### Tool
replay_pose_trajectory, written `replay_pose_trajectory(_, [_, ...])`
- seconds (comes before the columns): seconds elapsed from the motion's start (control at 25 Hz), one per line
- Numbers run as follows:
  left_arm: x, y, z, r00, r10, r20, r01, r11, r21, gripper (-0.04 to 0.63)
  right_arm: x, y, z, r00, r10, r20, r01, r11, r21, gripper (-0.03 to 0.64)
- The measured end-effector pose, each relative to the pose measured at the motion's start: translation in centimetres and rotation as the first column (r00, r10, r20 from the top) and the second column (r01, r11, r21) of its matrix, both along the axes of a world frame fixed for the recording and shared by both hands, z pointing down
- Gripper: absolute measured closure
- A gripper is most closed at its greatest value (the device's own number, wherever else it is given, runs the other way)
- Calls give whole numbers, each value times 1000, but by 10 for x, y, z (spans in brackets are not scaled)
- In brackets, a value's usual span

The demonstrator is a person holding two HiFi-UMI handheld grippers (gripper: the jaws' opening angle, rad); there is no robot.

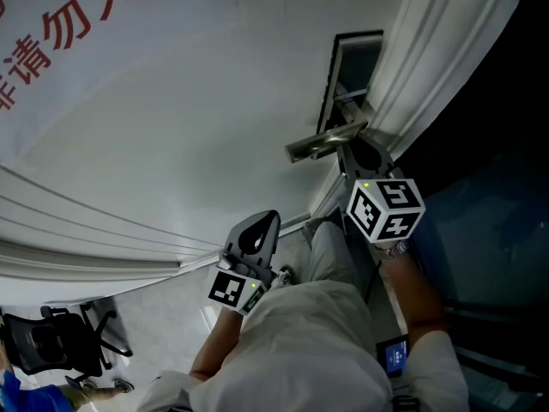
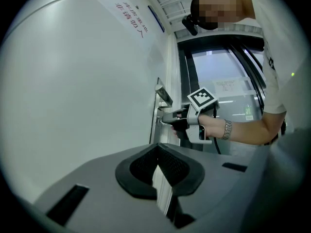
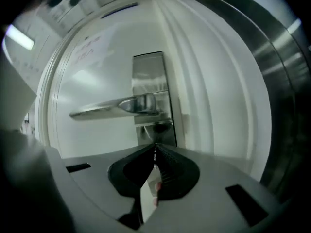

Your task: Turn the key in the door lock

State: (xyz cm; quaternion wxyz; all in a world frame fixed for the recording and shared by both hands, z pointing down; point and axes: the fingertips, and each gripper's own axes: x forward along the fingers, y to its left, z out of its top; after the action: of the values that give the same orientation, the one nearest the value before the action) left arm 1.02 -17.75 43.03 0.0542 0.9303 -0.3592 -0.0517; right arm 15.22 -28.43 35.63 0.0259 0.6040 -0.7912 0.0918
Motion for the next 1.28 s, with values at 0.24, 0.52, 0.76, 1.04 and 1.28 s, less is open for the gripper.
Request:
replay_pose_trajectory(0.24, [-1, 0, -3, 1000, -3, -13, 3, 1000, 3, 592, 11, -2, 6, 841, 5, 542, 78, 988, -131, 603])
replay_pose_trajectory(0.52, [-3, 2, 2, 1000, -8, -3, 8, 1000, -10, 592, 15, -4, 11, 480, 78, 874, 191, 963, -191, 591])
replay_pose_trajectory(0.76, [-8, 3, 1, 1000, -31, -2, 31, 1000, -8, 592, 6, 1, 8, 825, -81, 560, 165, 981, -102, 554])
replay_pose_trajectory(1.04, [-9, 2, 0, 999, -38, -14, 38, 999, 0, 592, -4, 14, 11, 875, -21, -484, 65, 995, 73, 449])
replay_pose_trajectory(1.28, [-6, 4, 2, 1000, -26, 10, 26, 1000, -8, 592, -8, 13, 15, 345, 120, -931, 136, 975, 176, 449])
